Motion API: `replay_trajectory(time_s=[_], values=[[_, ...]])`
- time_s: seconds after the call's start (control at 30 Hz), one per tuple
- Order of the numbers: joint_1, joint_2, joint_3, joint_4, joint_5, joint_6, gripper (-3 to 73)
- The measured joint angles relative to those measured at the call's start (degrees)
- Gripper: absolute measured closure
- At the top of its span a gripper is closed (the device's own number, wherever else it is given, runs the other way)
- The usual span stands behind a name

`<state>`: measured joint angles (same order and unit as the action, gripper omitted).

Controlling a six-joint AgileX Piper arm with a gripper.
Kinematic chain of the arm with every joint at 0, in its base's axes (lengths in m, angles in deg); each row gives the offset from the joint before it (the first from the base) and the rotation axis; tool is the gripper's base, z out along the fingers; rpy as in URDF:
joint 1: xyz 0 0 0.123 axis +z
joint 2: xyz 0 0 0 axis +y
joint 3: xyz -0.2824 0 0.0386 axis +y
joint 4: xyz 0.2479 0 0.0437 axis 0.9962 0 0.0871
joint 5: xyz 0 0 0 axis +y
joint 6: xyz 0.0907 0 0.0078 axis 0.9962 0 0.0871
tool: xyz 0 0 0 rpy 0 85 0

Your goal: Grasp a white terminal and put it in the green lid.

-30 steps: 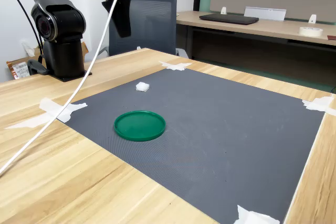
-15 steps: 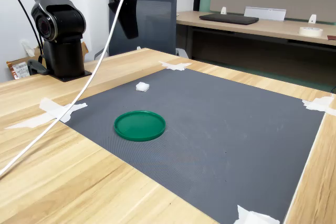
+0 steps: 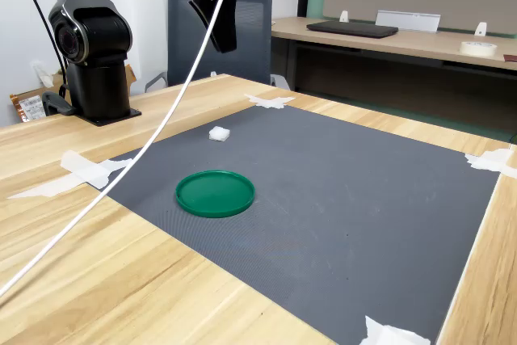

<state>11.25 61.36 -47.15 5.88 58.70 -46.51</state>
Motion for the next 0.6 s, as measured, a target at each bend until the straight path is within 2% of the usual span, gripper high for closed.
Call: replay_trajectory(time_s=[0.13,0.23,0.4,0.6], values=[[0.00,0.66,-0.04,0.00,-1.42,0.32,19.5],[0.00,1.13,-0.11,0.06,-2.65,0.37,13.3],[0.00,1.57,-0.17,0.81,-3.06,0.37,10.8],[0.00,4.83,-0.17,1.74,-0.07,-0.89,10.6]])
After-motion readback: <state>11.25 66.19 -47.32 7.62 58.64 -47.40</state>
